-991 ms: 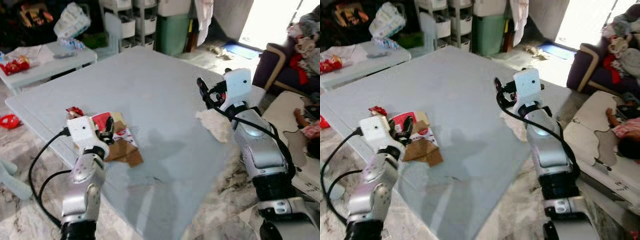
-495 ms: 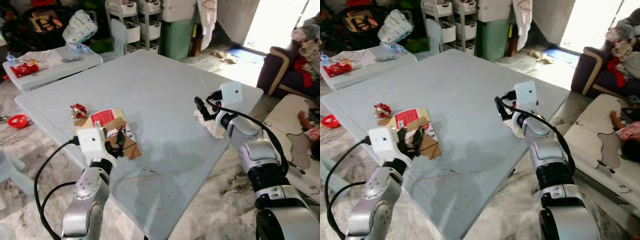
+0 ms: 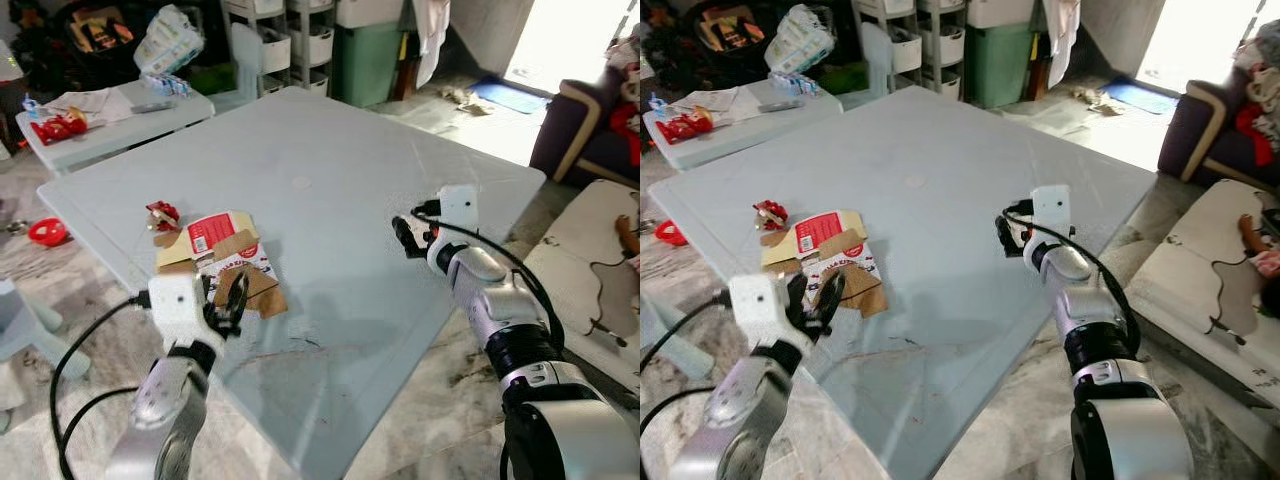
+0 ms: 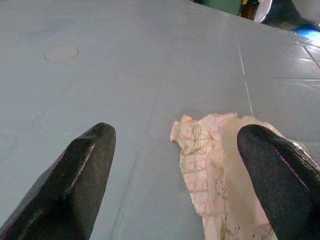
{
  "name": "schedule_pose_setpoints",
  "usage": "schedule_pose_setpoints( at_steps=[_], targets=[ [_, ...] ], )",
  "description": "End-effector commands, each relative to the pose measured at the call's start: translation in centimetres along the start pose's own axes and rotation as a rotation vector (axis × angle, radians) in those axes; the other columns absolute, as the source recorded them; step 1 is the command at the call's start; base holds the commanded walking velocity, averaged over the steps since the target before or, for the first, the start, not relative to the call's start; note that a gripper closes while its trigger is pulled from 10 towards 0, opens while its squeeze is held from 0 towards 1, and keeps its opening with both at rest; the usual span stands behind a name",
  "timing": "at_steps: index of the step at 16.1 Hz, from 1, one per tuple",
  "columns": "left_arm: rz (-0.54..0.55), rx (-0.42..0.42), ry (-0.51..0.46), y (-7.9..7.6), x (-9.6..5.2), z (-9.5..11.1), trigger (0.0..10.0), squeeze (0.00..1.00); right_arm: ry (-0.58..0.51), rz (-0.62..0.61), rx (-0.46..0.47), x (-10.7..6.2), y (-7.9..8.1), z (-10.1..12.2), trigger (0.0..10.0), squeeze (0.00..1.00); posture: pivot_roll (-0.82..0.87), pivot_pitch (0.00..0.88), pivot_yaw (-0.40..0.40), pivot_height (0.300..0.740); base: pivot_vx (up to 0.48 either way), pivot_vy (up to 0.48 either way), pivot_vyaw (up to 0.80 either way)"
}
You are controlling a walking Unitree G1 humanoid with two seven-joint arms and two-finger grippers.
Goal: Picking trash to rubbish bin
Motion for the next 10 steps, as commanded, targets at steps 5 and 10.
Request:
schedule_pose_setpoints(
  at_steps=[5, 10],
  targets=[
    [-0.178, -0.008, 0.034, -1.5, -0.8, 0.1, 10.0, 0.00, -0.065, -0.084, -0.190, 0.2, -0.4, 0.6, 10.0, 0.00, 0.14, 0.048, -0.023, 0.740, 0.000, 0.000, 0.00],
    [-0.250, 0.017, 0.034, -2.5, -0.6, 0.5, 10.0, 0.00, 0.013, -0.140, -0.158, 0.2, -1.4, -1.5, 10.0, 0.00, 0.14, 0.038, -0.018, 0.740, 0.000, 0.000, 0.00]
  ],
)
Point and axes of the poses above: a point about 5 cm out from each wrist's last joint towards the gripper, its own x axis pointing out of the wrist towards the gripper, its own z axis along the axis of the wrist's last joint, y = z × x, the point moved 3 cm from there along x, pointing out of the wrist towards the gripper, and after that the axes turned 12 degrees about x, right-handed, at the moved point
